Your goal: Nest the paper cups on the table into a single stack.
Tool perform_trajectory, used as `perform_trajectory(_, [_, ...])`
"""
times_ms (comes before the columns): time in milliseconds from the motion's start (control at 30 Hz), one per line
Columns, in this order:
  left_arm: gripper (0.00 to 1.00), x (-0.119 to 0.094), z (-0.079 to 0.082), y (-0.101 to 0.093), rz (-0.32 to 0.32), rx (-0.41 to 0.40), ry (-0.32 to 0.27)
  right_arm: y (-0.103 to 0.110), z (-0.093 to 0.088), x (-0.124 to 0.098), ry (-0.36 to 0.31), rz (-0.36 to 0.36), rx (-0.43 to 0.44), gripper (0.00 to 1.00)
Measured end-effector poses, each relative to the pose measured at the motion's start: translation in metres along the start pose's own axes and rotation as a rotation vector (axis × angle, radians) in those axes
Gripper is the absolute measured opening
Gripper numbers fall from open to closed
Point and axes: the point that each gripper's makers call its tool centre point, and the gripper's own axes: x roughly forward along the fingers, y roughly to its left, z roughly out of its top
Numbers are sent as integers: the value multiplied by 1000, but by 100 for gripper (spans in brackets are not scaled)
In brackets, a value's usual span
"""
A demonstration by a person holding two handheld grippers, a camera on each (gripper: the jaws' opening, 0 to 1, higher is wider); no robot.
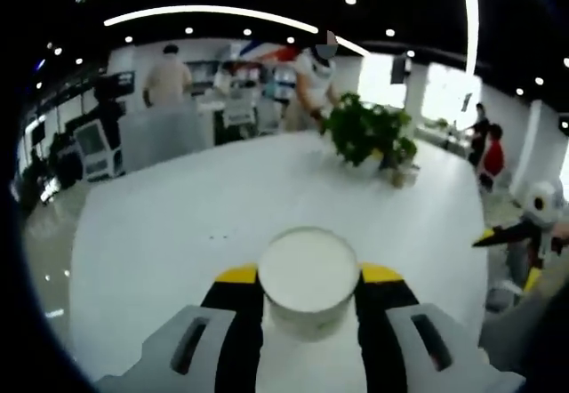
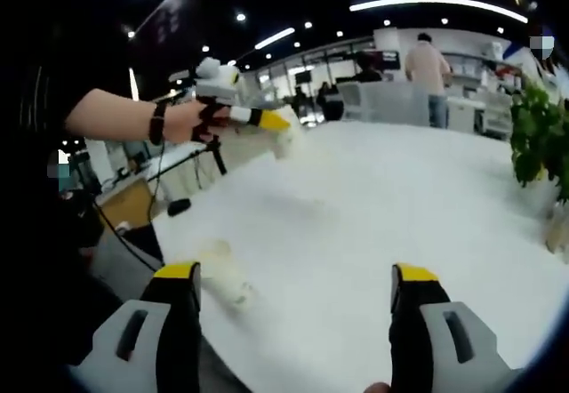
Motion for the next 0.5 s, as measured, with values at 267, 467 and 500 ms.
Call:
perform_trajectory(267, [39,-40,5,-18,-68,4,-46,27,14,-2,-30,-10,-39,86])
perform_trajectory(467, [39,-61,22,-44,-155,-12,-89,55,31,-1,-63,-2,-67,86])
perform_trajectory(500, [39,-64,23,-50,-184,-18,-89,60,35,0,-72,1,-72,86])
